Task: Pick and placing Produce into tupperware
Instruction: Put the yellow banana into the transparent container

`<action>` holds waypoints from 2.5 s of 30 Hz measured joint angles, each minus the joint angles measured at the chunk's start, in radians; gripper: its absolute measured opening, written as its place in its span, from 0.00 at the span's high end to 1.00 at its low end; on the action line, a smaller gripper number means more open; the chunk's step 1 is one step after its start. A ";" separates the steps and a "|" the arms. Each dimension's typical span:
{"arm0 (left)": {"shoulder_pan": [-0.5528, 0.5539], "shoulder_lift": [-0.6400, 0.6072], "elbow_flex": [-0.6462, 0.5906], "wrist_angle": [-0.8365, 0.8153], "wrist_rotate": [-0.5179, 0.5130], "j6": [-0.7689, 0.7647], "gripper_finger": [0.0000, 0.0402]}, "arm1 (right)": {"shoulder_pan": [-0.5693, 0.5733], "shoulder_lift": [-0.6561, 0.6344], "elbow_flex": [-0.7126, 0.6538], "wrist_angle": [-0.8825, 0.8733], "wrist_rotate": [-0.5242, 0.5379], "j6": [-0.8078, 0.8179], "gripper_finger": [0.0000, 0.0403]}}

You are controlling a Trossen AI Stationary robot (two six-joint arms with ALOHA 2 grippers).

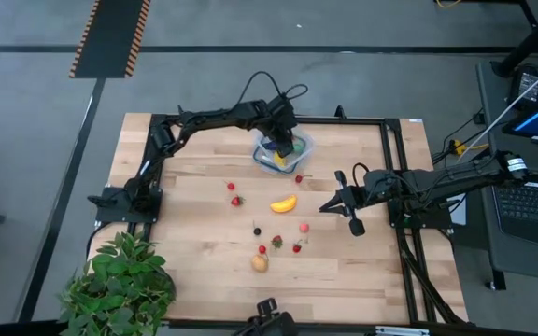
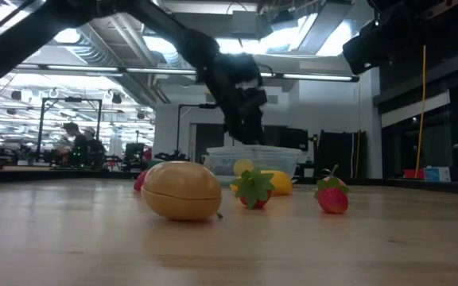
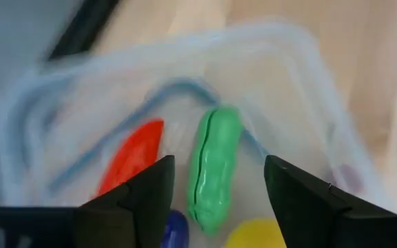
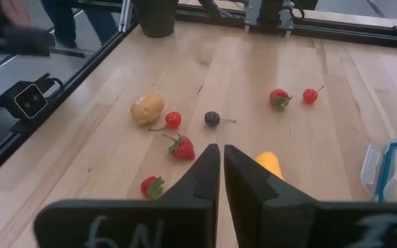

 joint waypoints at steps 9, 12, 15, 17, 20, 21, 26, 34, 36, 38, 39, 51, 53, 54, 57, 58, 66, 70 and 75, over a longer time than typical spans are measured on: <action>-0.022 -0.255 -0.008 -0.159 -0.006 0.054 0.45 | 0.000 0.000 0.000 0.001 0.000 0.001 0.94; -0.063 -0.350 -0.056 -0.119 -0.008 0.048 0.45 | 0.000 0.000 0.000 0.000 0.000 0.001 0.94; -0.114 -0.439 -0.161 -0.022 -0.026 0.034 0.45 | 0.002 0.000 0.000 0.001 -0.001 0.003 0.94; -0.150 -0.499 -0.258 0.059 -0.050 0.022 0.45 | 0.009 0.000 0.000 0.001 -0.001 0.011 0.94; -0.199 -0.592 -0.428 0.214 -0.088 -0.002 0.45 | 0.026 0.000 0.000 -0.004 -0.003 0.021 0.94; -0.214 -0.624 -0.492 0.275 -0.103 -0.014 0.45 | 0.032 0.000 0.000 -0.003 -0.003 0.028 0.94; -0.287 -0.756 -0.799 0.626 -0.126 -0.051 0.45 | 0.061 0.000 0.000 -0.003 -0.003 0.034 0.94; -0.416 -0.895 -1.177 1.088 -0.126 -0.070 0.45 | 0.088 0.011 0.000 0.026 -0.003 0.056 0.94; -0.452 -0.921 -1.238 1.125 -0.127 -0.073 0.45 | 0.088 0.035 0.000 0.053 -0.003 0.064 0.94; -0.488 -0.940 -1.280 1.156 -0.126 -0.074 0.45 | 0.088 0.076 0.000 0.088 -0.003 0.063 0.94; -0.505 -0.949 -1.298 1.166 -0.126 -0.074 0.45 | 0.087 0.102 0.000 0.114 -0.003 0.062 0.94; -0.682 -0.960 -1.406 1.259 -0.278 -0.052 0.45 | 0.076 0.481 0.059 0.358 -0.003 0.032 0.94; -0.697 -0.960 -1.437 1.298 -0.329 -0.052 0.45 | 0.068 0.518 0.097 0.340 -0.003 0.000 0.94; -0.702 -0.960 -1.451 1.321 -0.336 -0.054 0.45 | 0.064 0.530 0.122 0.313 -0.002 -0.019 0.94; -0.714 -0.959 -1.488 1.374 -0.336 -0.068 0.45 | 0.047 0.551 0.205 0.182 -0.001 -0.074 0.94; -0.718 -0.959 -1.492 1.380 -0.337 -0.069 0.45 | 0.040 0.557 0.234 0.131 -0.001 -0.088 0.94; -0.724 -0.959 -1.497 1.374 -0.336 -0.069 0.45 | -0.013 0.614 0.432 -0.149 0.000 -0.151 0.99; -0.724 -0.959 -1.497 1.353 -0.336 -0.070 0.45 | -0.043 0.645 0.492 -0.221 0.000 -0.097 0.96; -0.724 -0.958 -1.497 1.337 -0.336 -0.070 0.45 | -0.058 0.684 0.541 -0.251 0.067 -0.083 0.88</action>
